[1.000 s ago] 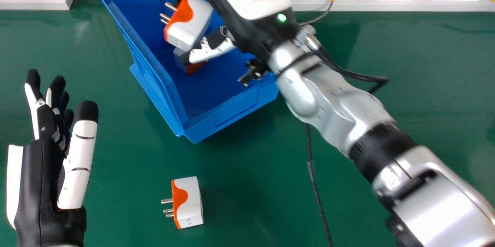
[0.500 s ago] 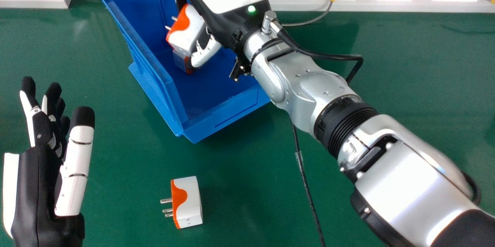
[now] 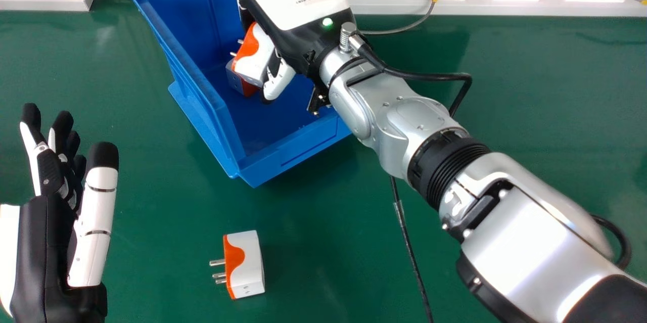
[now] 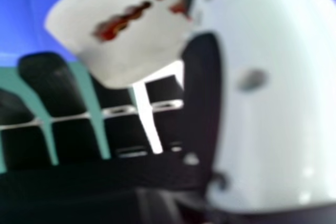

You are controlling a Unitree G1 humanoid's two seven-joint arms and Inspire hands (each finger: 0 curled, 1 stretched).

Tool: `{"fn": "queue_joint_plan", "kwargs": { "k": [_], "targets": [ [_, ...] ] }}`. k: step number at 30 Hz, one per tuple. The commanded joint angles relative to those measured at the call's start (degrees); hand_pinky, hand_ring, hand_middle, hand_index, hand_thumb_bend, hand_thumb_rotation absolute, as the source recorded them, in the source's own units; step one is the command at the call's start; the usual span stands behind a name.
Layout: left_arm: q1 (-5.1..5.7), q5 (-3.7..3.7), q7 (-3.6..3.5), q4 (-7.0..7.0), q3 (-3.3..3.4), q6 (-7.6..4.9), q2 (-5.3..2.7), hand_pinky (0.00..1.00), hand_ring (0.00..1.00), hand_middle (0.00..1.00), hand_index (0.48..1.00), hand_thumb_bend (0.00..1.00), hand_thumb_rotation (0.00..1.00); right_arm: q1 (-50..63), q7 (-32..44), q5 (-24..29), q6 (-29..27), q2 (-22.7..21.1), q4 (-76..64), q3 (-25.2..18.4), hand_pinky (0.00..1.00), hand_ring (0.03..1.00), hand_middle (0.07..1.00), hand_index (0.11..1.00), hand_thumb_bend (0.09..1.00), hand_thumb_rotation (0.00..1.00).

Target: Pick all objects and put in blue box

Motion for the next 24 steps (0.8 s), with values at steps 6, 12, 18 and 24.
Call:
{"fn": "queue_joint_plan", "kwargs": {
  "k": [6,12,18,24],
  "targets": [
    [-0.33,0.07,-0.02,-0.47,-0.06,-2.11,0.22,1.0,1.0,1.0,1.0,0.53,0.83,0.0,-0.1,-0.3,1.9,-0.7,-1.0,1.4,0.17,0.306,0.412,0.509,0.509,0.04],
    [-1.2,0.52,0.32,0.3,0.07,-2.53,0.14,1.0,1.0,1.0,1.0,0.53,0.83,1.0,-0.1,1.0,2.5,-1.0,-2.2,1.2,0.22,0.348,0.451,0.529,0.545,0.12],
    [-1.89,0.05,0.38,0.15,-0.22,-1.87,-0.23,1.0,1.0,1.0,1.0,0.54,0.83,1.6,-0.9,1.8,2.1,-1.5,-3.2,0.6,0.42,0.539,0.615,0.656,0.619,0.32],
    [-2.35,0.24,0.34,0.6,-0.06,-2.26,-0.27,1.0,1.0,1.0,1.0,0.54,0.82,2.0,-1.9,2.4,1.9,-2.1,-4.5,-0.1,0.61,0.705,0.754,0.779,0.658,0.49]
  ]
}}
